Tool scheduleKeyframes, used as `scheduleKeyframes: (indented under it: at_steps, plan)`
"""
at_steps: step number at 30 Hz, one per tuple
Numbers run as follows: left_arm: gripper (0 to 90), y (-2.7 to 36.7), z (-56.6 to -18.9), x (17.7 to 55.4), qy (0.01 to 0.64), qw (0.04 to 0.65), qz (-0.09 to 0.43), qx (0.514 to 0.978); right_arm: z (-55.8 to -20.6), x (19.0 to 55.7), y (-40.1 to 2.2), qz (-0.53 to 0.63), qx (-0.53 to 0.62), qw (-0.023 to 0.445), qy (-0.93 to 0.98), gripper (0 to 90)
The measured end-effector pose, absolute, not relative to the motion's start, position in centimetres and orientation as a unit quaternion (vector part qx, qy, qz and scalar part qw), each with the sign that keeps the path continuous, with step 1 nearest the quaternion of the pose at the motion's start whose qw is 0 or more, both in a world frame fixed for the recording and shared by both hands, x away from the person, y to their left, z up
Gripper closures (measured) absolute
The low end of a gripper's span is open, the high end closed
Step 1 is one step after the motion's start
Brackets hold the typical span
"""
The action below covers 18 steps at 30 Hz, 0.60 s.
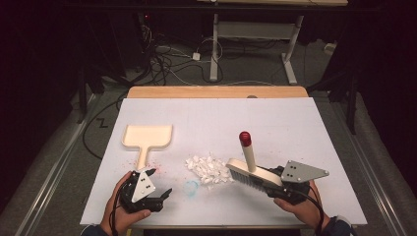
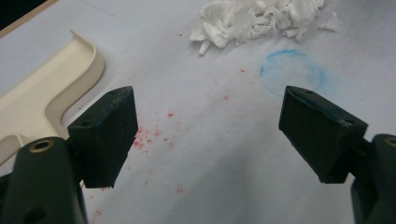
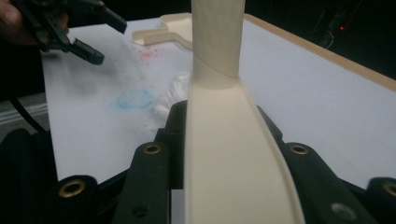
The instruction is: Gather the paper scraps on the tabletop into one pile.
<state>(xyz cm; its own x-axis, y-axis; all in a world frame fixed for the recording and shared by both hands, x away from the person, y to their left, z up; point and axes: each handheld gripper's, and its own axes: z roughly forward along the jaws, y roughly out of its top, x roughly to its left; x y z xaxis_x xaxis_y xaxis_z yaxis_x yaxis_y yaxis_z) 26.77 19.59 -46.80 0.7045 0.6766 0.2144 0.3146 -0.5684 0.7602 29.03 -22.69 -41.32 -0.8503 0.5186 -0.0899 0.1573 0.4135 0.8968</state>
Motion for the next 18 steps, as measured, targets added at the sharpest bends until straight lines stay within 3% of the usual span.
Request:
scheduleKeyframes:
  at_steps: [6,18]
  plan:
    - [18.6,19.5,-46.8,26.8,0.290,0.359,0.252,0.851,-43.1,30.1,-22.4,0.489,0.216,0.177,0.826,67.7]
    - [18.6,19.6,-46.8,26.8,0.291,0.359,0.252,0.850,-44.1,31.7,-17.0,0.509,0.171,0.167,0.827,67.8]
